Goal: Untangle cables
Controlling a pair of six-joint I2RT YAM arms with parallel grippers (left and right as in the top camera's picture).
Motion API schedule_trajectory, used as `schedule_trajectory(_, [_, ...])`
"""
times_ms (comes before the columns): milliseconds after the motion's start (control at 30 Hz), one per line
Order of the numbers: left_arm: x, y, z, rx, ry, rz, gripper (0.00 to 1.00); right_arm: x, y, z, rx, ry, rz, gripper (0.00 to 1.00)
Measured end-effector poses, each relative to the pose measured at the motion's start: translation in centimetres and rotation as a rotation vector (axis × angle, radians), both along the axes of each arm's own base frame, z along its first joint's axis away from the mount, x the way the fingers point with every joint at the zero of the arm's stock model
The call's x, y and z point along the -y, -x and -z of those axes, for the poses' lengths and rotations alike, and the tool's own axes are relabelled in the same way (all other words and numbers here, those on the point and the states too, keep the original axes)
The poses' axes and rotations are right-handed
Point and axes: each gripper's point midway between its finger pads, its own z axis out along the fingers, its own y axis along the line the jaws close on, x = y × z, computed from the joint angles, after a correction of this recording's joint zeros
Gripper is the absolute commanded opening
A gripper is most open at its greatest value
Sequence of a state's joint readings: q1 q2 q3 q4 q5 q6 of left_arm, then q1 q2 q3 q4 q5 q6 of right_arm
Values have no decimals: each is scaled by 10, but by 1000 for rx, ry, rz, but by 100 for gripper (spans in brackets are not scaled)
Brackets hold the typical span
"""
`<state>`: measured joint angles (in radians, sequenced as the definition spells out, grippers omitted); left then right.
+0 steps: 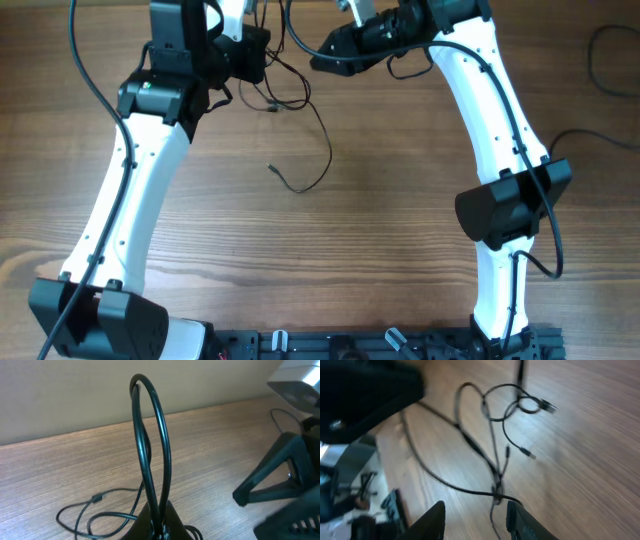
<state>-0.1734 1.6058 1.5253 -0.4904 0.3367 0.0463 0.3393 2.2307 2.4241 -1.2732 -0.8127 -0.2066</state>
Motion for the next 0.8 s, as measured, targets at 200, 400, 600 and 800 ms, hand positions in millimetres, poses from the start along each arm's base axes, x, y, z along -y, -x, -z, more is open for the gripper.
schedule_trajectory(200, [-1, 2, -6, 12, 0, -3, 4, -9, 7, -9, 81, -77, -115, 42])
schedule_trajectory(400, [-3, 15, -36, 80, 12, -3, 4, -16, 4, 21, 57, -117, -148, 41])
schedule_trajectory(600, [-4, 21, -47, 104, 16, -3, 4, -19, 5, 38, 30, -141, -160, 38])
schedule_trajectory(800, [-4, 21, -47, 105, 16, -3, 4, -22, 5, 32, 35, -179, -172, 33])
